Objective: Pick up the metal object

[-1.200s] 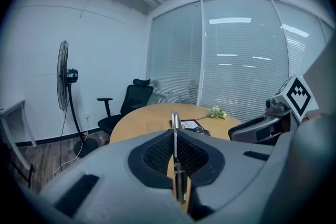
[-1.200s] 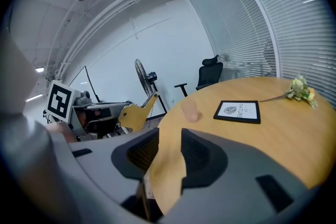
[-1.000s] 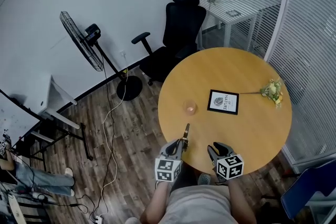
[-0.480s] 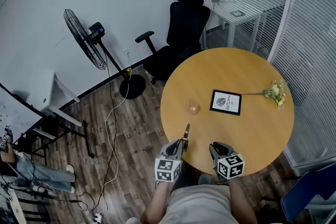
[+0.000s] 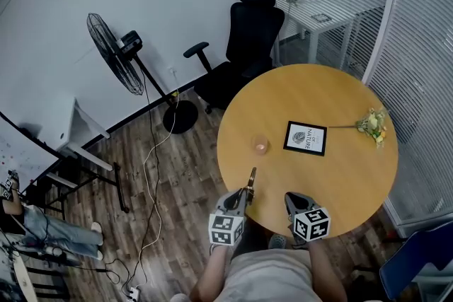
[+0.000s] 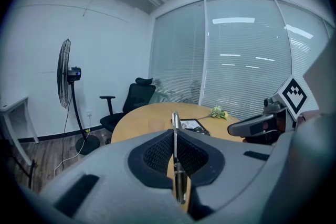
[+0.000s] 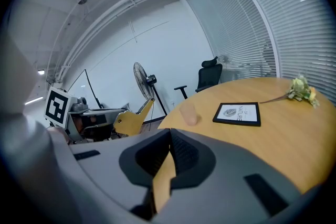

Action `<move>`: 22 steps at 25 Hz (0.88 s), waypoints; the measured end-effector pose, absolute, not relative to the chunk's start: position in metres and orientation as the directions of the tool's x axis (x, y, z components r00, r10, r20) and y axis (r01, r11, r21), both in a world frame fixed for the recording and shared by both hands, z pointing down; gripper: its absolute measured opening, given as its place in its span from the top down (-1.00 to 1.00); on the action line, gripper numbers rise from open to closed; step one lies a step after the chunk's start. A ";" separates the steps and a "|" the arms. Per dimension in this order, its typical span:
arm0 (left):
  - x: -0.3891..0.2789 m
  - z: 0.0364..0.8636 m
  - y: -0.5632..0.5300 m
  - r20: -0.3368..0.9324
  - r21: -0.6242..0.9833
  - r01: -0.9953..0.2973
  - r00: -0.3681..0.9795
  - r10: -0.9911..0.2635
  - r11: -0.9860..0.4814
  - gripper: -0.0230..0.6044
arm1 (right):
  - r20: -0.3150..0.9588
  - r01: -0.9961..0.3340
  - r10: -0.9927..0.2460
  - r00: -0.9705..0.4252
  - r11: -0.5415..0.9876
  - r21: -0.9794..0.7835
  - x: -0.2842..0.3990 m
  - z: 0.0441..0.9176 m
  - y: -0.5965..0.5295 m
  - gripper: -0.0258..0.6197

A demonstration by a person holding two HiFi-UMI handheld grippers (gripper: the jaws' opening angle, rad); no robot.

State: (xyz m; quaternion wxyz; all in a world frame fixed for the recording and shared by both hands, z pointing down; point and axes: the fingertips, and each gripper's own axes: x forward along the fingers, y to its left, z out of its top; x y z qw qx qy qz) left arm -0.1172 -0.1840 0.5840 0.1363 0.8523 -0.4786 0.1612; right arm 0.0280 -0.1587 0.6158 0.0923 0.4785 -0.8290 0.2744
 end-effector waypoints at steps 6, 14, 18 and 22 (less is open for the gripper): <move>-0.112 0.586 -0.186 0.407 0.070 -0.860 0.487 -0.773 -0.505 0.89 | 0.425 -0.843 -0.736 -0.527 0.391 -0.369 0.032 0.620 -0.159 0.92; -0.110 0.583 -0.189 0.390 0.054 -0.868 0.474 -0.789 -0.494 0.89 | 0.433 -0.848 -0.737 -0.519 0.379 -0.371 0.038 0.623 -0.156 0.92; -0.108 0.583 -0.187 0.378 0.047 -0.867 0.475 -0.795 -0.496 0.89 | 0.421 -0.848 -0.744 -0.518 0.382 -0.367 0.039 0.622 -0.155 0.92; -0.105 0.582 -0.186 0.379 0.054 -0.864 0.481 -0.791 -0.500 0.89 | 0.436 -0.861 -0.746 -0.503 0.394 -0.321 0.042 0.621 -0.155 0.93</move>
